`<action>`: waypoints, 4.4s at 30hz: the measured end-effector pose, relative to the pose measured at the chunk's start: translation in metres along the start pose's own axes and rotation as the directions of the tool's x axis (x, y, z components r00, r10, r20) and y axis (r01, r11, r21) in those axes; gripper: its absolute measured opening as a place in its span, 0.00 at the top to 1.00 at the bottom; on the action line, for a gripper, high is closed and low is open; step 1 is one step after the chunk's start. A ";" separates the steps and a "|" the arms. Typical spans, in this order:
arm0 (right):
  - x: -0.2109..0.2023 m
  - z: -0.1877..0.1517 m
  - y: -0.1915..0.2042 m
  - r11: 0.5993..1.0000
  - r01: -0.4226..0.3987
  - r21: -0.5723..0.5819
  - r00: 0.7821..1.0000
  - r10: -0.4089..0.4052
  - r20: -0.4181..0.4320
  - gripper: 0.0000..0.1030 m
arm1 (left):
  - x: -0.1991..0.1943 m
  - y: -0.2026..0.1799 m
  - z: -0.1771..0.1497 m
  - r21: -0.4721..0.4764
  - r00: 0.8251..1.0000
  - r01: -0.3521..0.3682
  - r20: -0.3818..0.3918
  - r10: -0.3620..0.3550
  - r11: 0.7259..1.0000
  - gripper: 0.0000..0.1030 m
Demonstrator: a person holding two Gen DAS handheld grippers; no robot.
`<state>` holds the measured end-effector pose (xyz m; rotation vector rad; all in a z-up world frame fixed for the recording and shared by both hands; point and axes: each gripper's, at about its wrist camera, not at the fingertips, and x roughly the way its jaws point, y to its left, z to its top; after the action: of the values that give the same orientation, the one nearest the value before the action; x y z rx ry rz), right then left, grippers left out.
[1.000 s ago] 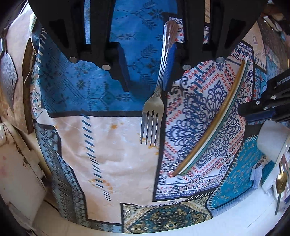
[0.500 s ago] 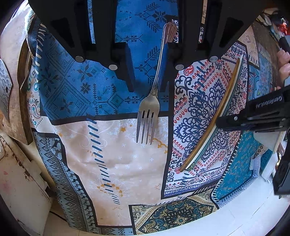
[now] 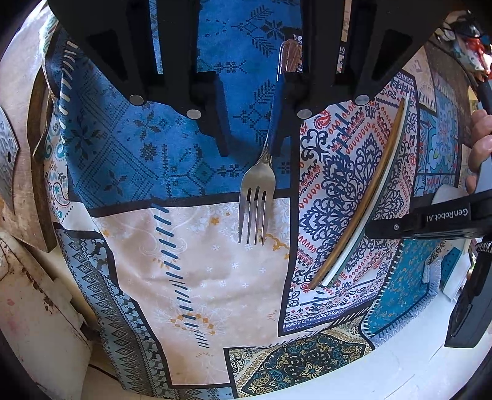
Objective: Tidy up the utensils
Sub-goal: 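Lower the right tool onto the silver fork while the left lowers over the green chopstick, then grasp the silver fork with the right tool while the left grasps the green chopstick, then lift the green chopstick with the left tool while the right lifts the fork, then carry the green chopstick with the left tool while the right carries the fork to the cup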
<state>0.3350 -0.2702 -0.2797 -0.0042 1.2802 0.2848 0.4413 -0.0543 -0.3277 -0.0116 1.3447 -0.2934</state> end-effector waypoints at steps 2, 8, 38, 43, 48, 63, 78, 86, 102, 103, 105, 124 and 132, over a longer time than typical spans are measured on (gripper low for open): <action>0.000 0.000 -0.002 1.000 0.000 0.001 1.000 0.000 -0.001 0.80 | 0.001 -0.005 0.000 0.021 1.000 -0.005 -0.003 0.005 1.000 0.95; 0.001 0.002 0.000 1.000 0.004 0.001 1.000 -0.004 -0.007 0.80 | 0.005 -0.026 0.000 0.078 0.999 -0.017 -0.027 0.019 0.997 0.96; 0.004 0.013 0.004 1.000 -0.004 -0.009 1.000 0.004 0.004 0.80 | 0.019 -0.035 -0.006 0.068 0.994 0.076 -0.087 -0.070 0.995 0.94; 0.010 0.018 0.018 0.998 0.034 -0.059 0.999 -0.032 0.037 0.85 | 0.023 -0.053 -0.007 0.114 0.998 0.031 -0.054 -0.025 0.993 0.94; 0.016 0.026 0.026 0.999 0.013 -0.052 0.999 -0.011 0.036 0.98 | 0.027 -0.072 -0.004 0.120 0.999 0.003 -0.037 0.002 0.993 0.95; 0.007 0.034 0.030 1.000 -0.011 -0.013 0.998 0.012 0.058 0.64 | -0.051 -0.038 -0.033 0.023 0.978 -0.055 0.205 0.049 0.998 0.95; 0.044 0.061 0.064 0.992 0.126 -0.012 0.988 -0.124 0.096 0.79 | -0.134 0.017 -0.084 -0.154 0.913 -0.059 0.392 0.116 0.986 0.95; 0.010 0.051 0.065 0.996 0.089 0.023 0.980 -0.091 0.175 0.80 | -0.157 0.029 -0.093 -0.186 0.893 -0.018 0.438 0.099 0.982 0.95; -0.087 0.028 0.078 0.997 0.047 0.064 0.921 -0.068 0.383 0.80 | -0.210 0.022 -0.103 -0.161 0.825 -0.038 0.552 0.121 0.986 0.95; -0.090 0.028 0.080 0.997 0.045 0.063 0.917 -0.067 0.393 0.80 | -0.213 0.023 -0.103 -0.161 0.821 -0.038 0.558 0.123 0.986 0.95; -0.098 0.030 0.084 0.997 0.044 0.061 0.911 -0.065 0.407 0.80 | -0.219 0.025 -0.105 -0.163 0.812 -0.039 0.569 0.126 0.986 0.95; -0.163 0.060 0.172 0.995 -0.024 -0.096 0.833 0.073 0.549 0.80 | -0.284 0.085 -0.103 -0.251 0.685 -0.086 0.688 0.240 0.964 0.95; -0.168 0.071 0.224 0.976 -0.086 -0.199 0.816 0.184 0.549 0.80 | -0.288 0.126 -0.092 -0.328 0.647 -0.067 0.705 0.291 0.942 0.95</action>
<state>0.3113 -0.0777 -0.0656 0.0288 0.6582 0.4770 0.3228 0.1441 -0.0955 -0.2119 0.5283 0.0877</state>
